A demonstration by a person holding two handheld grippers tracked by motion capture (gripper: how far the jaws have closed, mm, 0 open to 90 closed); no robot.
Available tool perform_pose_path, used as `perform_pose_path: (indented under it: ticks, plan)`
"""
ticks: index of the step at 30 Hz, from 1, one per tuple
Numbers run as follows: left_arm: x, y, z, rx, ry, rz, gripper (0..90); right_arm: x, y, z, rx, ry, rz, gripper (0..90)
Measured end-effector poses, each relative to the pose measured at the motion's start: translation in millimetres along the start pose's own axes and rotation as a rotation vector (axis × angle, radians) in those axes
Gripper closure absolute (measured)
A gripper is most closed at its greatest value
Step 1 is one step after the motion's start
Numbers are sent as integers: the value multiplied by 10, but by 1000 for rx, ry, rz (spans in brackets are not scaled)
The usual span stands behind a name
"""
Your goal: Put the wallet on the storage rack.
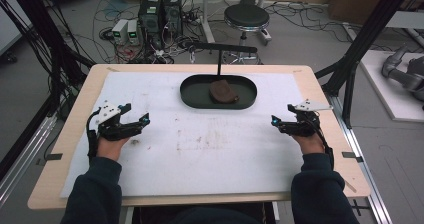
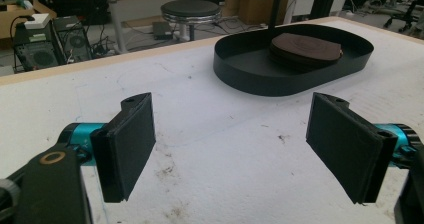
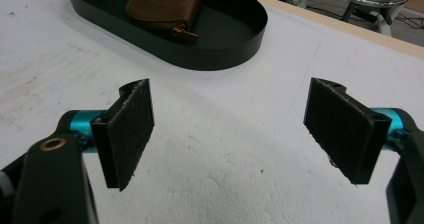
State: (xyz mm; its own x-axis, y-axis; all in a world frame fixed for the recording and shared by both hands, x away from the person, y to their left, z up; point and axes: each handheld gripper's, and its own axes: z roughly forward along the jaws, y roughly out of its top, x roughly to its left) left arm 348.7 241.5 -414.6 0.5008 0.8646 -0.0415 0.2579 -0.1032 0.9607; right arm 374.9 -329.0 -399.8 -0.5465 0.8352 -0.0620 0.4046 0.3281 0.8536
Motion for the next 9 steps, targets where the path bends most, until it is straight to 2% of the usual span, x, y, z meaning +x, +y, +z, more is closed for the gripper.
perform_pose_path:
  ticks: [9]
  plan:
    - [15,-10,19,4,4,-9,197,-15,-4,21,4,4,4,204]
